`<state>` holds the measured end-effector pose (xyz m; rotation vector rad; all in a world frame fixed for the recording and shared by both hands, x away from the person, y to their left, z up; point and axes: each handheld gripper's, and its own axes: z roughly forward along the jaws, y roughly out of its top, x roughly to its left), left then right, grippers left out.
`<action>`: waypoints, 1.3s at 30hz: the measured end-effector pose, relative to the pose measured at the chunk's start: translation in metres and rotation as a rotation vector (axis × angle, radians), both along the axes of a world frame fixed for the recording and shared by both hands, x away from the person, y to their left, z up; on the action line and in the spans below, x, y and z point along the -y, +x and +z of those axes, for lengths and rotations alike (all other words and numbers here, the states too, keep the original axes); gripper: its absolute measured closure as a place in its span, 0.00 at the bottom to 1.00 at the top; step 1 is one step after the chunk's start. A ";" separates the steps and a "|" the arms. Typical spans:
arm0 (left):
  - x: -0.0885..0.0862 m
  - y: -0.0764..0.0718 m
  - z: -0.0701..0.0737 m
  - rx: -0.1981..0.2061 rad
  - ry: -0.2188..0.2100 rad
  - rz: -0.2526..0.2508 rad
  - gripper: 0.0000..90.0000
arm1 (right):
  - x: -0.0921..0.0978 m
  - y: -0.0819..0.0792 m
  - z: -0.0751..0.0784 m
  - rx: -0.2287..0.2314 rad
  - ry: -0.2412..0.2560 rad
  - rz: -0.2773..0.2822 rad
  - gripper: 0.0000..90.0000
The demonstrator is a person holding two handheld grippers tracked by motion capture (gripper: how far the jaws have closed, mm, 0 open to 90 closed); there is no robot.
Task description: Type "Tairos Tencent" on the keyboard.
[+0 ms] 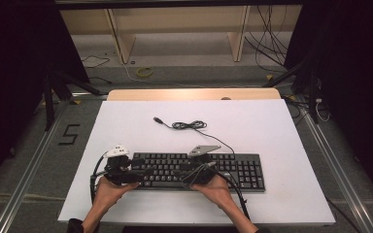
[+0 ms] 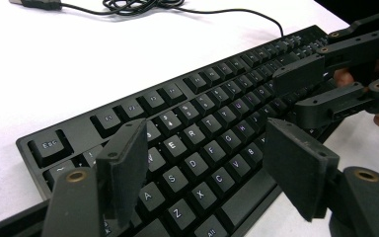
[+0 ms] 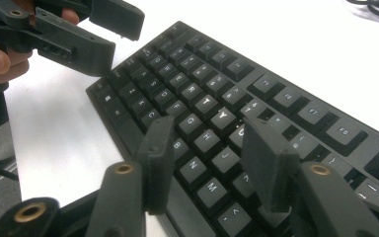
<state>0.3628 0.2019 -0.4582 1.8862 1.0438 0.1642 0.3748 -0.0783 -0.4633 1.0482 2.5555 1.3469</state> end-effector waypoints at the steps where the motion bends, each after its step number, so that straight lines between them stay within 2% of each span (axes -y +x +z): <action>1: 0.000 0.000 0.000 -0.001 0.000 0.003 0.37 | 0.000 0.000 0.000 -0.003 0.000 -0.003 0.61; 11: 0.000 0.002 0.000 -0.006 0.009 0.000 0.39 | 0.005 0.002 0.003 -0.002 0.009 -0.023 0.55; 18: 0.004 0.003 -0.002 -0.048 0.012 -0.050 0.57 | 0.006 0.002 0.004 -0.005 0.006 -0.032 0.50; 25: 0.016 0.002 -0.005 -0.067 0.078 -0.115 0.74 | 0.008 0.001 0.006 0.002 0.013 -0.035 0.48; 30: 0.021 0.005 -0.009 -0.103 0.113 -0.123 0.84 | 0.010 0.000 0.006 0.009 0.022 -0.030 0.47; 39: 0.031 0.007 -0.011 -0.112 0.156 -0.151 0.95 | 0.016 -0.004 0.009 0.021 0.032 -0.028 0.45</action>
